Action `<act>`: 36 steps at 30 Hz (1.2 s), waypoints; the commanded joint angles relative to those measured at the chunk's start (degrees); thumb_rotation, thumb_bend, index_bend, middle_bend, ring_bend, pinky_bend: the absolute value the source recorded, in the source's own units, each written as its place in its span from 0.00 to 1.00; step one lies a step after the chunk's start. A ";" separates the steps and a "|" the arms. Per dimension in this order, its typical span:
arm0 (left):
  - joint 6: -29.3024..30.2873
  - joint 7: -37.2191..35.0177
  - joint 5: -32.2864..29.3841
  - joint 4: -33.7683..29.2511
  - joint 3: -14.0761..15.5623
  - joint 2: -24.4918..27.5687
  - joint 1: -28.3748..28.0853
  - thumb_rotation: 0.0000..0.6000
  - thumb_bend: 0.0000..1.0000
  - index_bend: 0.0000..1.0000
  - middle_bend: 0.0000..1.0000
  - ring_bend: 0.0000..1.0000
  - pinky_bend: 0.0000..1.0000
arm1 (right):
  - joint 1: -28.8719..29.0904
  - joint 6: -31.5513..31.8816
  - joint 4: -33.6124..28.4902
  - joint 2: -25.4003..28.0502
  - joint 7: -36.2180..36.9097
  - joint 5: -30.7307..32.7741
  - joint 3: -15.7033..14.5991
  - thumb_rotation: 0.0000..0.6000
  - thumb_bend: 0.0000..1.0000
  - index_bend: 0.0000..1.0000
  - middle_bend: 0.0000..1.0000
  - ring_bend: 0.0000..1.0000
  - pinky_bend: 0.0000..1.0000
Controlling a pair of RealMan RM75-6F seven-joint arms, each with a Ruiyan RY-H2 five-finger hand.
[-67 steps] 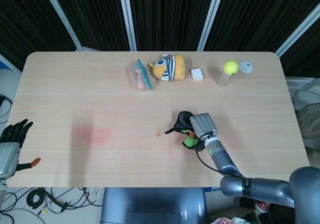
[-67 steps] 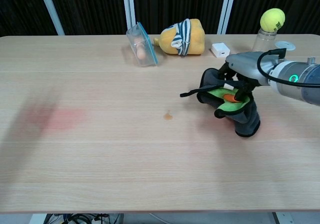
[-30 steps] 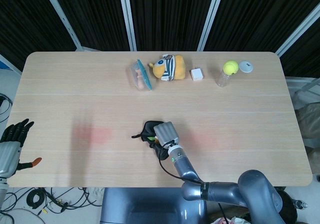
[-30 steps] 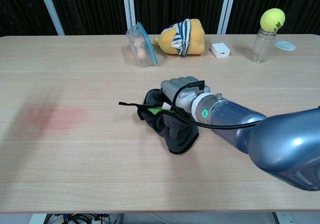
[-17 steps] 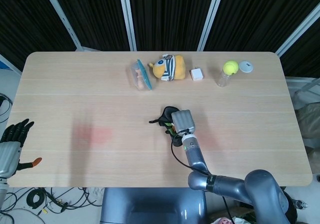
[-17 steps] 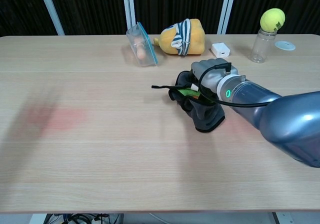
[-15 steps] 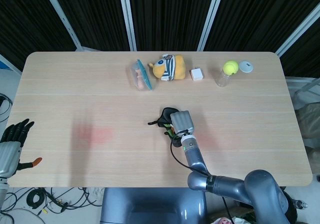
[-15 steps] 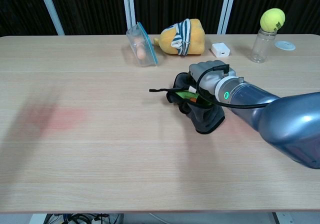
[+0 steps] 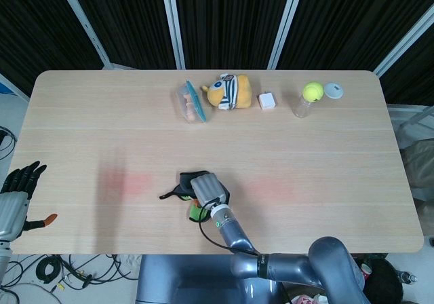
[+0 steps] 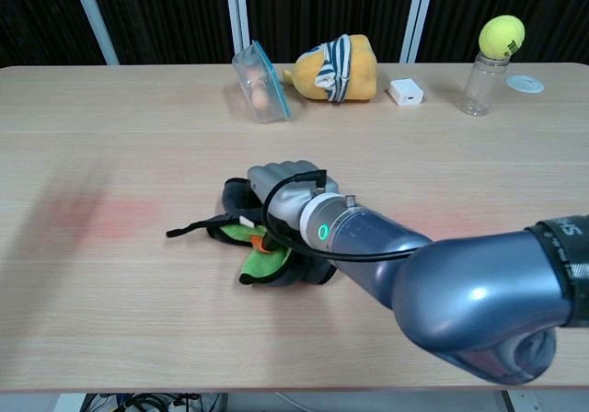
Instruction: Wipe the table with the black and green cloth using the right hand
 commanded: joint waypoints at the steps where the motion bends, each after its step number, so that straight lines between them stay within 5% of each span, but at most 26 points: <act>1: 0.00 -0.16 -0.03 0.01 -0.01 0.06 0.02 1.00 0.00 0.00 0.00 0.00 0.00 | 0.17 -0.05 0.03 -0.34 0.11 -0.62 0.08 1.00 0.43 0.79 0.75 0.76 0.86; 17: -0.14 0.18 -0.16 -0.32 0.07 0.02 -0.03 1.00 0.00 0.00 0.00 0.00 0.00 | -3.58 4.32 6.95 3.74 -4.21 2.98 -0.25 1.00 0.43 0.79 0.75 0.76 0.85; 36: 0.38 0.16 0.12 -0.35 0.20 0.06 0.24 1.00 0.00 0.00 0.00 0.00 0.00 | -9.33 9.15 4.31 14.85 -7.74 4.62 0.49 1.00 0.43 0.79 0.75 0.76 0.85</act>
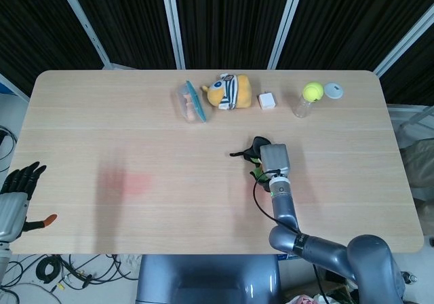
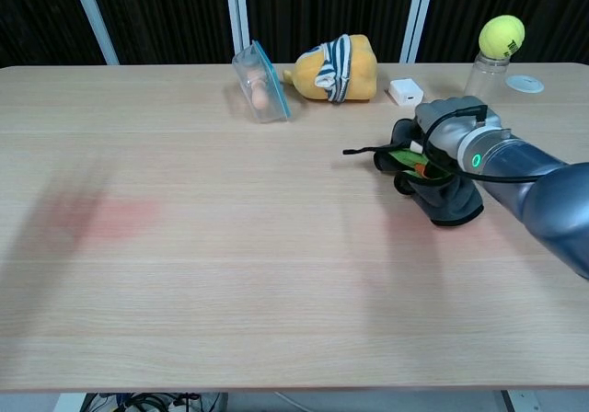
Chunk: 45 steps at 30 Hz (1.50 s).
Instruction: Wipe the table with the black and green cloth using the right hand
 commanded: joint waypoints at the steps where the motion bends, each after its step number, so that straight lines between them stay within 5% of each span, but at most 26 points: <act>1: 0.02 0.00 0.02 0.01 -0.01 -0.01 0.00 1.00 0.00 0.00 0.00 0.00 0.00 | -1.01 1.05 -2.24 2.21 0.14 -0.83 0.14 1.00 0.43 0.79 0.75 0.75 0.85; 4: -0.03 0.18 0.20 0.03 0.07 -0.12 -0.06 1.00 0.00 0.00 0.00 0.00 0.00 | -2.22 2.67 -5.42 4.80 0.88 -2.17 0.16 1.00 0.41 0.79 0.72 0.73 0.81; 7: 0.18 0.44 0.43 0.08 0.13 -0.25 0.00 1.00 0.00 0.00 0.00 0.00 0.00 | -3.56 4.59 -8.56 7.43 0.86 -3.05 -0.14 1.00 0.39 0.70 0.59 0.61 0.62; 12: 0.62 0.65 0.58 0.13 0.17 -0.34 0.19 1.00 0.00 0.00 0.00 0.00 0.00 | -5.59 7.08 -13.68 11.45 -0.51 -2.04 -0.44 1.00 0.30 0.28 0.19 0.21 0.24; 17: 1.06 1.32 0.74 0.12 0.29 -0.48 0.43 1.00 0.00 0.00 0.00 0.00 0.00 | -7.87 10.82 -21.27 16.84 -2.62 -1.19 -0.98 1.00 0.25 0.05 0.02 0.04 0.20; 33: 2.35 2.54 2.12 -0.05 0.74 -0.86 0.98 1.00 0.00 0.00 0.00 0.00 0.00 | -19.93 15.83 -38.91 35.98 7.95 -7.57 -5.34 1.00 0.17 0.00 0.00 0.00 0.19; 45: 3.30 3.66 5.25 1.73 1.64 -1.21 0.99 1.00 0.00 0.00 0.00 0.00 0.00 | -35.90 28.83 -42.75 45.60 28.00 -39.84 -17.29 1.00 0.02 0.00 0.00 0.00 0.18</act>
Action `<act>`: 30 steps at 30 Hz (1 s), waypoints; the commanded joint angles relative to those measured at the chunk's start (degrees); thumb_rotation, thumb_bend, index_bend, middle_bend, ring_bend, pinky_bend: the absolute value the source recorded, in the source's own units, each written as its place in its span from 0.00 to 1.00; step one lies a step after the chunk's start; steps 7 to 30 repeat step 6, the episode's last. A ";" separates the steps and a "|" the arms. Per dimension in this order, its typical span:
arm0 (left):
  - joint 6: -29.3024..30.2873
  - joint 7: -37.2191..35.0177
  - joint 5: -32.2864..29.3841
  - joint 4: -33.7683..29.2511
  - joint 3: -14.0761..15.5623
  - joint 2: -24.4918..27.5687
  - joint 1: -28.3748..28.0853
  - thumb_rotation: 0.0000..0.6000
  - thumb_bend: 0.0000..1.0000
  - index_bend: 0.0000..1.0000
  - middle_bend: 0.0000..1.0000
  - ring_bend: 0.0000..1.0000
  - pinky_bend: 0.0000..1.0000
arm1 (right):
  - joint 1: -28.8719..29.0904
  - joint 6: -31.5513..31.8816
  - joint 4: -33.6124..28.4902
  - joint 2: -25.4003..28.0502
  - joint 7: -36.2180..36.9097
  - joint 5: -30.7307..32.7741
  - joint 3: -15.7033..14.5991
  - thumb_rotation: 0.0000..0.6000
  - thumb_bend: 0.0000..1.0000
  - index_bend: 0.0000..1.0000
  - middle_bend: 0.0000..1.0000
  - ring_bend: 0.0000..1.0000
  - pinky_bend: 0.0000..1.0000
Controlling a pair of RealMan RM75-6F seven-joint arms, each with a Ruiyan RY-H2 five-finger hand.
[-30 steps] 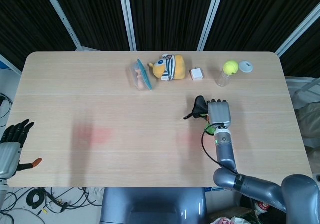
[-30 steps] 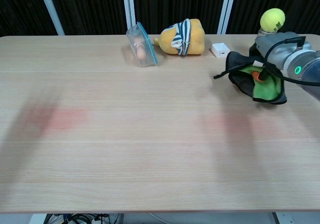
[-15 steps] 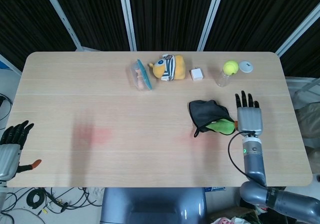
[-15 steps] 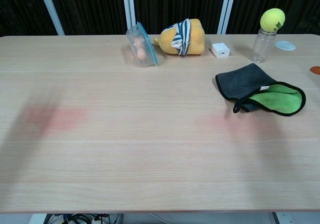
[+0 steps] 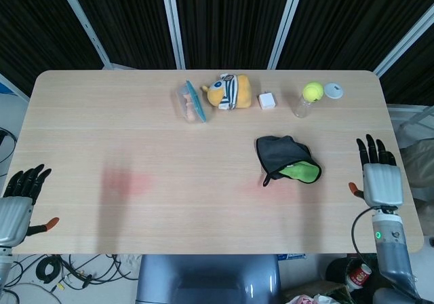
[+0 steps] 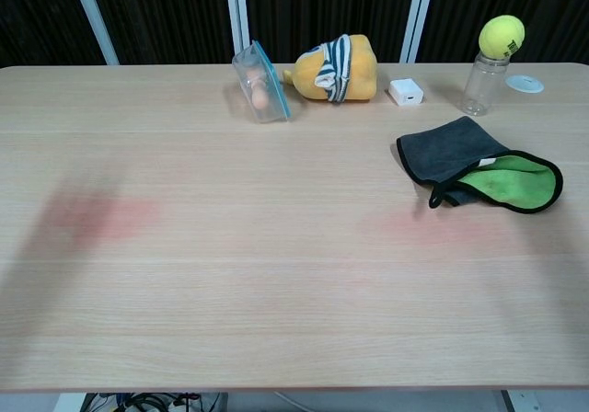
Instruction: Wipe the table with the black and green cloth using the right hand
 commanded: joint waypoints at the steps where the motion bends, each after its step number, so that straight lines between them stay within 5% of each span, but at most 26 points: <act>1: 0.25 0.80 0.64 0.47 0.33 -0.02 0.06 1.00 0.00 0.00 0.00 0.00 0.00 | -8.58 8.14 -0.30 3.79 9.00 -14.89 -7.22 1.00 0.02 0.00 0.00 0.00 0.18; 6: 0.78 1.83 1.19 0.94 0.43 -0.31 0.22 1.00 0.00 0.00 0.00 0.00 0.00 | -13.54 14.31 7.83 1.86 13.19 -25.04 -10.18 1.00 0.02 0.00 0.00 0.00 0.18; 30: 0.78 1.83 1.19 0.94 0.43 -0.31 0.22 1.00 0.00 0.00 0.00 0.00 0.00 | -13.54 14.31 7.83 1.86 13.19 -25.04 -10.18 1.00 0.02 0.00 0.00 0.00 0.18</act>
